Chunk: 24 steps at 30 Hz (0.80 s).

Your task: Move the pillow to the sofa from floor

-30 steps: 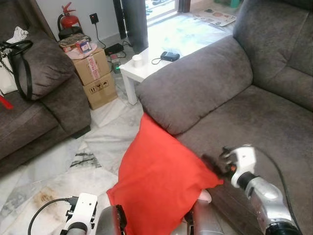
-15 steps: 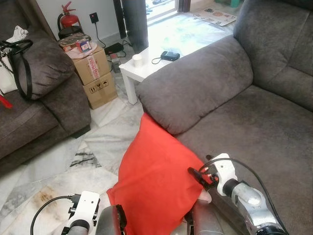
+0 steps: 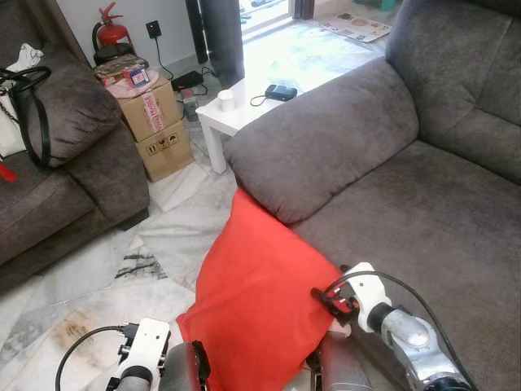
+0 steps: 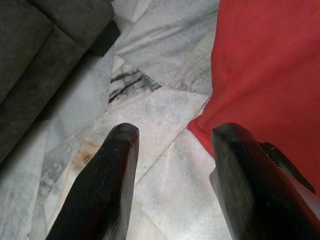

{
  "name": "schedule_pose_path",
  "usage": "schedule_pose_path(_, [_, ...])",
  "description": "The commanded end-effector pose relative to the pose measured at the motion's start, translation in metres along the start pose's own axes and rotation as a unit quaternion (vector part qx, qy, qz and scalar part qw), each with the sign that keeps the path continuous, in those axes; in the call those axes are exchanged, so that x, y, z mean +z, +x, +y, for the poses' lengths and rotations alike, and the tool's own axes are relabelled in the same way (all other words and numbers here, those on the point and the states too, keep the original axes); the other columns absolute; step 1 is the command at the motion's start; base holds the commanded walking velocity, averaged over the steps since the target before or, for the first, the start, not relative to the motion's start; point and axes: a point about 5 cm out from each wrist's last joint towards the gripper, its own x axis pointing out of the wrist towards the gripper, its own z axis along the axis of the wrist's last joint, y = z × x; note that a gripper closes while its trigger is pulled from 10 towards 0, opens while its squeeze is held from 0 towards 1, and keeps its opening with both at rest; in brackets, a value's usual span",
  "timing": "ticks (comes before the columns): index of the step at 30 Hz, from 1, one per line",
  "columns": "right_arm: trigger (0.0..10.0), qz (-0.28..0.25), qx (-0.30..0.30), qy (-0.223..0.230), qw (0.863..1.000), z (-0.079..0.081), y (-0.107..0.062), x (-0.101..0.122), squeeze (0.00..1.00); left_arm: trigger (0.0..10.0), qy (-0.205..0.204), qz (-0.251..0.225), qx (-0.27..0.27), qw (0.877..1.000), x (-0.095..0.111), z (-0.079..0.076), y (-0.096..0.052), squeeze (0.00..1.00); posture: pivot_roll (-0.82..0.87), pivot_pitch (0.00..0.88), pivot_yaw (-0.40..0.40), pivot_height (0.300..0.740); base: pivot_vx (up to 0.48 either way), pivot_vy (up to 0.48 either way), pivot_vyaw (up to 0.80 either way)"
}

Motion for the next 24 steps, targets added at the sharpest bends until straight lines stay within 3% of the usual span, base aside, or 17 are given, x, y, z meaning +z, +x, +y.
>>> schedule_pose_path(1, [10.0,0.025,0.043,0.007,0.999,0.013,-0.001,-0.013,0.0,10.0,0.0,0.01,-0.005,1.0,-0.005,0.0,-0.001,0.0,-0.06,0.121,0.055,0.58,0.0,0.0,0.0])
schedule_pose_path(9, [10.0,0.023,0.003,0.016,1.0,0.01,0.001,-0.014,0.0,10.0,0.0,0.005,-0.009,1.0,-0.003,-0.004,0.0,0.0,-0.06,0.13,0.052,0.58,0.0,0.0,0.0])
schedule_pose_path(16, [10.0,0.02,-0.085,0.027,0.996,-0.002,0.006,-0.009,0.0,10.0,0.0,-0.008,-0.006,1.0,0.004,-0.005,0.003,0.0,-0.06,0.141,0.048,0.58,0.0,0.0,0.0])
schedule_pose_path(24, [10.0,0.019,-0.08,0.033,0.996,0.01,0.017,-0.004,0.0,10.0,0.002,-0.02,-0.01,1.0,0.012,-0.009,0.005,0.0,-0.05,0.162,0.038,0.58,0.0,0.0,0.0])
